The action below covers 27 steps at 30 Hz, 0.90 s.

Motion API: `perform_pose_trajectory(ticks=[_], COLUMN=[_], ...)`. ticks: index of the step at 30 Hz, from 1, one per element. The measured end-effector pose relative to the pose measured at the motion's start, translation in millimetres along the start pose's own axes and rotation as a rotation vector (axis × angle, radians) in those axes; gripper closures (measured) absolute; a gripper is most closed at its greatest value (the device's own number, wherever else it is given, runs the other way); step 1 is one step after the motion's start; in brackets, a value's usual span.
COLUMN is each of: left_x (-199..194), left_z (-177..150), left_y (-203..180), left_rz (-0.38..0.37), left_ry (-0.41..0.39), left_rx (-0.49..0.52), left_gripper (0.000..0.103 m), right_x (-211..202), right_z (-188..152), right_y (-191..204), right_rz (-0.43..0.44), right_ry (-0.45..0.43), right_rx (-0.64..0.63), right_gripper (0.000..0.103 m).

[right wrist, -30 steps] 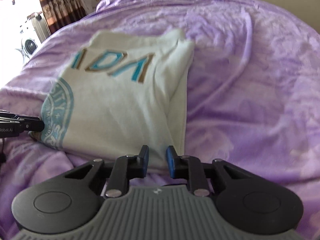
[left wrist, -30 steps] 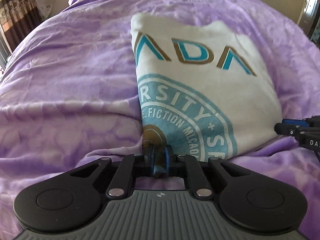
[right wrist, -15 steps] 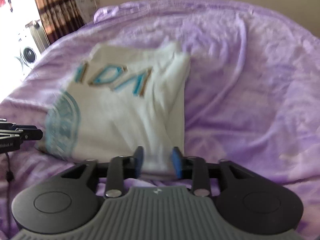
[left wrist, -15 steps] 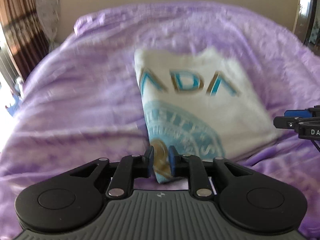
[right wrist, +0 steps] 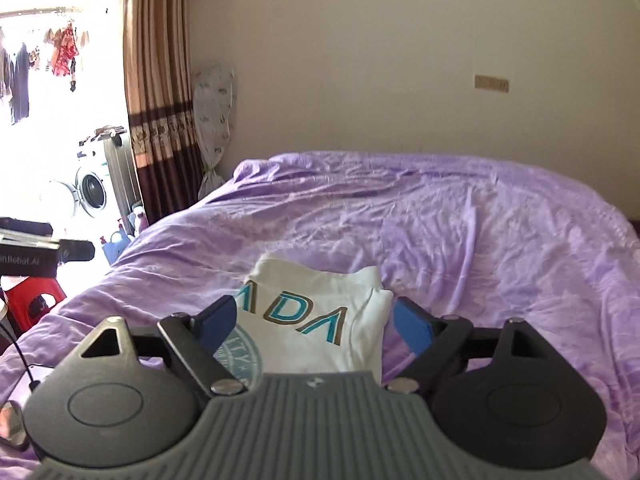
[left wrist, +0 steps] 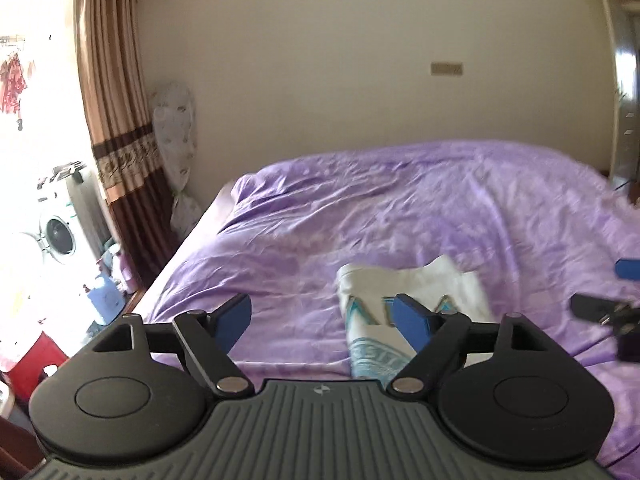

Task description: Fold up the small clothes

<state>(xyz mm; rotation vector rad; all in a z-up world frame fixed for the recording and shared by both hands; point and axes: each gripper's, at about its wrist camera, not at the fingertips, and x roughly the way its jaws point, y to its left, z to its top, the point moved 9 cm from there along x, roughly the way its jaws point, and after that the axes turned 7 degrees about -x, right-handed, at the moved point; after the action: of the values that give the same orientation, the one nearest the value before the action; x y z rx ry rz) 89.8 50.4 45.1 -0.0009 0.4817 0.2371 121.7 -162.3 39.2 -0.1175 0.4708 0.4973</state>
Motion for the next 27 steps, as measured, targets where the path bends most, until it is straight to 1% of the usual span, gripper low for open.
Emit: perform_pose_trajectory(ticks=[3, 5, 9, 10, 12, 14, 17, 21, 27], left_x=[-3.3, -0.9, 0.3, 2.8, 8.3, 13.3, 22.3, 32.7, 43.4], left_z=[-21.7, -39.0, -72.1, -79.8, -93.4, -105.2, -119.2, -138.7, -156.6], left_y=[-4.6, -4.3, -0.2, 0.4, -1.4, -3.8, -7.4, -8.3, -17.3], left_rz=[0.022, 0.037, 0.017, 0.015, 0.016, 0.016, 0.022, 0.031, 0.021], left_ry=[-0.005, 0.007, 0.082, 0.100, 0.146, 0.187, 0.248, 0.323, 0.382], left_rx=[-0.031, -0.036, -0.085, -0.103, -0.107, -0.098, -0.085, -0.096, -0.063], left_gripper=[0.005, 0.005, 0.005, 0.005, 0.005, 0.005, 0.005, 0.005, 0.006], right_x=[-22.2, -32.6, -44.9, -46.4, -45.5, -38.2, -19.6, -0.3, 24.3], right_z=[-10.9, -23.5, -45.5, -50.4, -60.6, -74.4, -98.1, -115.8, -137.5], right_y=[15.8, 24.4, 34.4, 36.4, 39.8, 42.9, 46.9, 43.2, 42.2], right_rz=[-0.040, -0.072, -0.165, -0.162, -0.150, -0.149, -0.133, -0.136, -0.113], right_ry=[-0.010, -0.014, -0.021, -0.024, -0.016, 0.025, 0.123, 0.186, 0.266], right_rx=[-0.012, -0.003, -0.039, -0.037, -0.001, 0.019, 0.036, 0.057, 0.075], right_gripper=[0.021, 0.021, 0.021, 0.021, 0.021, 0.021, 0.021, 0.021, 0.021])
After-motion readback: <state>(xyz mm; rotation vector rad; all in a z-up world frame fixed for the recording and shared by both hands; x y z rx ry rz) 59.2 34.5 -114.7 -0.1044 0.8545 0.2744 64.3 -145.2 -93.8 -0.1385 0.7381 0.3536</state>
